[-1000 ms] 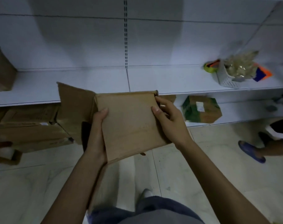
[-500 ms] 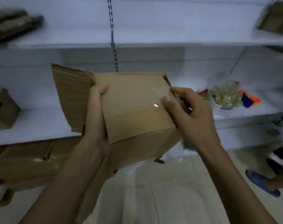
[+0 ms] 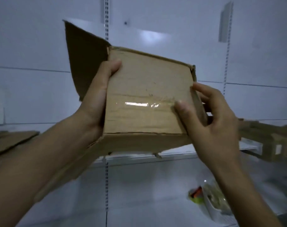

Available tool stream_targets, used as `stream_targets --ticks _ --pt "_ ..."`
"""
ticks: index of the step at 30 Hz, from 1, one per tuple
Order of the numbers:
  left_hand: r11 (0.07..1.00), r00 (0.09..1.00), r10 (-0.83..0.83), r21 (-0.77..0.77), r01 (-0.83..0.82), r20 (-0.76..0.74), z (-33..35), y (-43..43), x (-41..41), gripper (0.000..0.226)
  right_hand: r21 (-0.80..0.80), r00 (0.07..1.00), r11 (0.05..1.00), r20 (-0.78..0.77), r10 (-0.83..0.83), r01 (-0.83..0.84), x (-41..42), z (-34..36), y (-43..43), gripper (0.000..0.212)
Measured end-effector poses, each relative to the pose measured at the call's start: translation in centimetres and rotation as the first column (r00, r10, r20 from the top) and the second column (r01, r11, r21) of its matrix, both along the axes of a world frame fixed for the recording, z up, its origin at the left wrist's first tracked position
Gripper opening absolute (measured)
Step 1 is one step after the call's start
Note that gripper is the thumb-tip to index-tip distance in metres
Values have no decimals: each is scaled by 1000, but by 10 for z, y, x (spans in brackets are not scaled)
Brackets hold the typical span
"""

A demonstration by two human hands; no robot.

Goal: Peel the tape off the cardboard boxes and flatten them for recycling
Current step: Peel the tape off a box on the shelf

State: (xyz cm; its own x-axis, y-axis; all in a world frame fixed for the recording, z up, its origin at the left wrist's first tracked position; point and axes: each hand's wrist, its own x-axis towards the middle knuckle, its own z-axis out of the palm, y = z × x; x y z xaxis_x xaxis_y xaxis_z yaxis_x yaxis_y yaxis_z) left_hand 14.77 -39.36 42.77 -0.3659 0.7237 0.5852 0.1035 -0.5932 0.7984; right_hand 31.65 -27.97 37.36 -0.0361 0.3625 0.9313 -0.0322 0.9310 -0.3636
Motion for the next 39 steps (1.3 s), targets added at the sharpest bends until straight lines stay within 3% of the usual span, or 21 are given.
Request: stream_targets --ticks 2,6,12,17,21,23,26,28,30,32,35,39 --pt "999 998 39 -23 -40 -43 7 5 -4 52 46 1000 999 -21 -22 23 -9 -10 12 62" --pt "892 858 451 112 -438 -246 -4 25 -31 87 79 1000 997 -2 -26 26 -38 -41 41 60" --pt "695 678 705 14 -719 -205 -61 46 -97 93 40 997 997 50 -63 61 -101 -88 73 50" --pt "537 524 804 -34 -843 -282 -112 79 -161 93 3 983 997 166 -79 80 -170 -124 103 49" --pt "326 320 863 -51 -944 -390 -132 114 -181 99 -97 975 993 217 -47 69 -216 -151 128 47" --pt "308 197 838 144 -940 -509 -138 131 -194 92 -91 966 993 254 -52 77 -234 -160 141 47" --pt "446 -27 682 445 -776 -730 -137 159 -220 72 -45 952 995 298 -69 86 -253 -168 161 47" --pt "532 -149 552 485 -695 -820 -128 180 -238 64 -5 941 992 315 -122 130 -260 -171 171 47" --pt "573 -173 469 448 -686 -866 -125 199 -255 63 28 931 981 310 -193 194 -264 -174 174 50" --pt "558 -179 531 500 -662 -828 -133 214 -265 54 142 906 950 291 -308 277 -270 -180 170 54" --pt "408 -216 717 651 -640 -663 -153 229 -264 38 496 848 834 309 -431 243 -286 -191 171 51" --pt "304 -205 830 728 -614 -519 -162 242 -262 34 528 836 819 327 -440 225 -304 -208 180 42"
